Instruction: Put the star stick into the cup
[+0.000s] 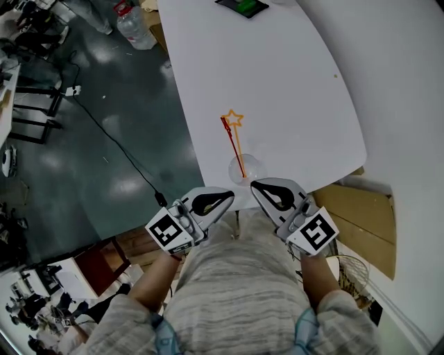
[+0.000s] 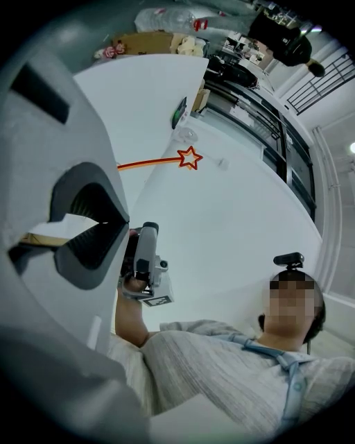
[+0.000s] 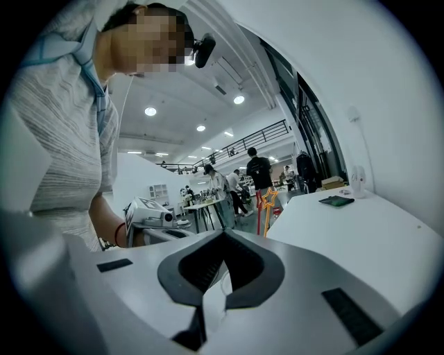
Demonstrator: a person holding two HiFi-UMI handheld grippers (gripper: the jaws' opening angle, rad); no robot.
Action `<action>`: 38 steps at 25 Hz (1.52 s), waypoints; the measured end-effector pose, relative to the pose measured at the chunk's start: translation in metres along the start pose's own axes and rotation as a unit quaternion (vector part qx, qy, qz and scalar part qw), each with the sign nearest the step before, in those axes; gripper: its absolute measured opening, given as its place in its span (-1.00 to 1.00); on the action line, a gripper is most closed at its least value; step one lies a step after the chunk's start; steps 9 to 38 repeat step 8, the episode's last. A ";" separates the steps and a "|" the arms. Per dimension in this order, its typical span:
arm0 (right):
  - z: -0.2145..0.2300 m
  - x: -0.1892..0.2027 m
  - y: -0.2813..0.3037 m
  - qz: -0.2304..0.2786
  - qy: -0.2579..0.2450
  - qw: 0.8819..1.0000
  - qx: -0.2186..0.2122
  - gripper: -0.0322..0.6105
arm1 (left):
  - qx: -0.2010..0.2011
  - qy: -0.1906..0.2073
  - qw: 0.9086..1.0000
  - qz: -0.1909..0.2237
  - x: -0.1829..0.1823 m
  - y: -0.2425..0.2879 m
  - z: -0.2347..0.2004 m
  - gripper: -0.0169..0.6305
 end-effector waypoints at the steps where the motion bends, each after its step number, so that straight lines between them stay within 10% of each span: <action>1: 0.000 0.000 0.000 -0.002 -0.001 1.000 -0.002 -0.88 | 0.001 0.001 1.000 -0.001 0.000 0.001 0.001 -0.91; 38: -0.010 0.001 0.002 -0.007 -0.007 1.000 -0.017 -0.88 | 0.002 0.003 1.000 -0.004 0.000 0.001 0.007 -0.91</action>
Point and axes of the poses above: the fingertips, and each gripper's own axes: y forward along the fingers, z to its right, x out of its underside, the point moved 1 cm from there along -y, backward along the fingers, and after that the axes turned 9 degrees about x, right-handed, at the moved point
